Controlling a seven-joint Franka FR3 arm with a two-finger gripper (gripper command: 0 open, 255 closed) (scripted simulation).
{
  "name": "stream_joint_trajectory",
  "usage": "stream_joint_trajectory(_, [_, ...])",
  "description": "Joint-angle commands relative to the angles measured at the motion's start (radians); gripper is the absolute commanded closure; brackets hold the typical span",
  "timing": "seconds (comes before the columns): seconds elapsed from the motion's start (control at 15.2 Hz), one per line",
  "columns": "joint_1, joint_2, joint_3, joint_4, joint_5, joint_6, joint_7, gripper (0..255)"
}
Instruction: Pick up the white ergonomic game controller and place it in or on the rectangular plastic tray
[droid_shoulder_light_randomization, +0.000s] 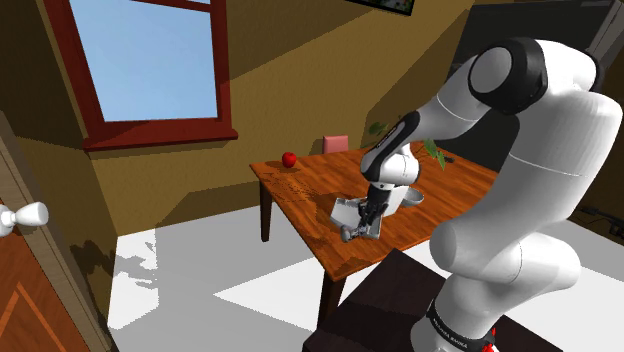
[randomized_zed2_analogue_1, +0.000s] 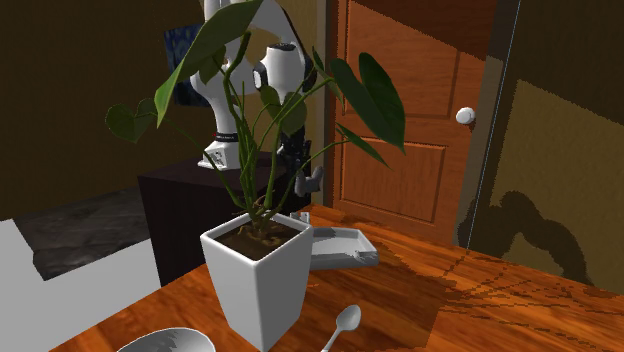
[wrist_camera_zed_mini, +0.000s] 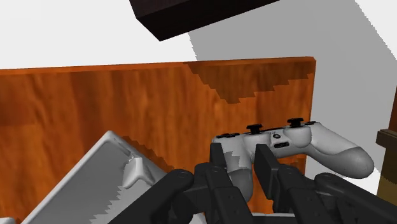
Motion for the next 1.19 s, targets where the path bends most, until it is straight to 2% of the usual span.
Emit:
stream_joint_trajectory(0.0, [0.000,-0.029,0.003,0.001,0.011,-0.030,-0.003,255])
stream_joint_trajectory(0.46, [-0.001,-0.124,0.004,0.011,0.039,-0.132,-0.016,255])
stream_joint_trajectory(1.12, [-0.085,0.102,-0.088,0.372,-0.104,-0.286,-0.069,255])
